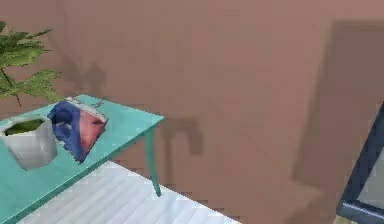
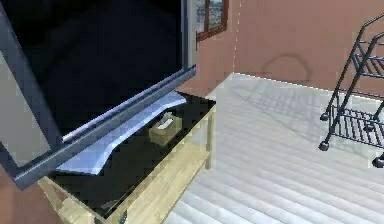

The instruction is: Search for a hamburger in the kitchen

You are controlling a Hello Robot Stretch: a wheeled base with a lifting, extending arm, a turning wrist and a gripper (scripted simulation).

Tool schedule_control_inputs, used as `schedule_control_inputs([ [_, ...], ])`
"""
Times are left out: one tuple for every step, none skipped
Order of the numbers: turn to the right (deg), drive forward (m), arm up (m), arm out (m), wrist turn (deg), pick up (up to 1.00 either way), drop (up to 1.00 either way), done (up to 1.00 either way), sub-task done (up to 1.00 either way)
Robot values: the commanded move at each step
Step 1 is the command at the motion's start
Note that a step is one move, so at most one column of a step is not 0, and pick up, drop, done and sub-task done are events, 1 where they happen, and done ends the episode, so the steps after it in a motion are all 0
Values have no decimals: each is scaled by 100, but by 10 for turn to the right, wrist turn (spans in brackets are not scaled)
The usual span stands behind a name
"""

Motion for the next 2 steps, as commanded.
schedule_control_inputs([
  [-450,0,0,0,0,0,0,0,0],
  [-450,0,0,0,0,0,0,0,0],
])
